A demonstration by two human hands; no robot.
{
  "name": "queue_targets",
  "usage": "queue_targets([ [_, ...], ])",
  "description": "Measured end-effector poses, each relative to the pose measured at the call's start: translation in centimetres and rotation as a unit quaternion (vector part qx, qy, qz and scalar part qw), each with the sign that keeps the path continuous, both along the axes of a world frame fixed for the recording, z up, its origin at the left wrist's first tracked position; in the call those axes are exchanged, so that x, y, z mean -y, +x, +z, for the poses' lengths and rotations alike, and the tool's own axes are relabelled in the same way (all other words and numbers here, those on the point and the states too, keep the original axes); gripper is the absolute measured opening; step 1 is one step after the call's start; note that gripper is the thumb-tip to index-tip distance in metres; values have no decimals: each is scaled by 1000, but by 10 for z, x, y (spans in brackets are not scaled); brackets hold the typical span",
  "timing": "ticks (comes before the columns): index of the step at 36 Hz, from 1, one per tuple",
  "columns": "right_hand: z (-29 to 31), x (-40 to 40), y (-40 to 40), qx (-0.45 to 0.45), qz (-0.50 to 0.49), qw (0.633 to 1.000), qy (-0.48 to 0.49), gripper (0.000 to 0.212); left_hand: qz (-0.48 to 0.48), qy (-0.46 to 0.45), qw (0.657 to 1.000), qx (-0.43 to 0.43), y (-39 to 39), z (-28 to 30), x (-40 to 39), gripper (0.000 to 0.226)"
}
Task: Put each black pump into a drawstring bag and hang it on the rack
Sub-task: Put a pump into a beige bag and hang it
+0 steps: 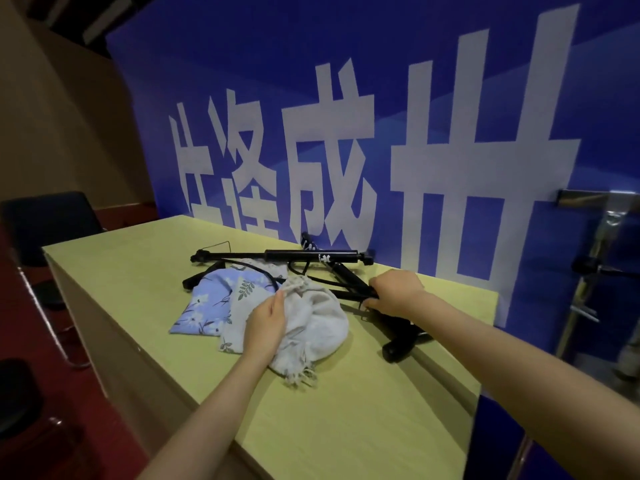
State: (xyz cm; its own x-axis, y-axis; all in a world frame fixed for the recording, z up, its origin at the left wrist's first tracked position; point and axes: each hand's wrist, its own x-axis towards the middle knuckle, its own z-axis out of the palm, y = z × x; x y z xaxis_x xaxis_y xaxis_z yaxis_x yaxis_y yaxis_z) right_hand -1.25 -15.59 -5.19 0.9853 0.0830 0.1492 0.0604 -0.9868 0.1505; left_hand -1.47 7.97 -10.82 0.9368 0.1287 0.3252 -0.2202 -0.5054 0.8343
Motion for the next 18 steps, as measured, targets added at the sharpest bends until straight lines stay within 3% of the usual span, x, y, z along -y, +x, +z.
queue_targets([
  [18, 37, 21, -27, 91, 23, 995, -45, 39, -12, -48, 999, 21, 0, -3, -5, 54],
])
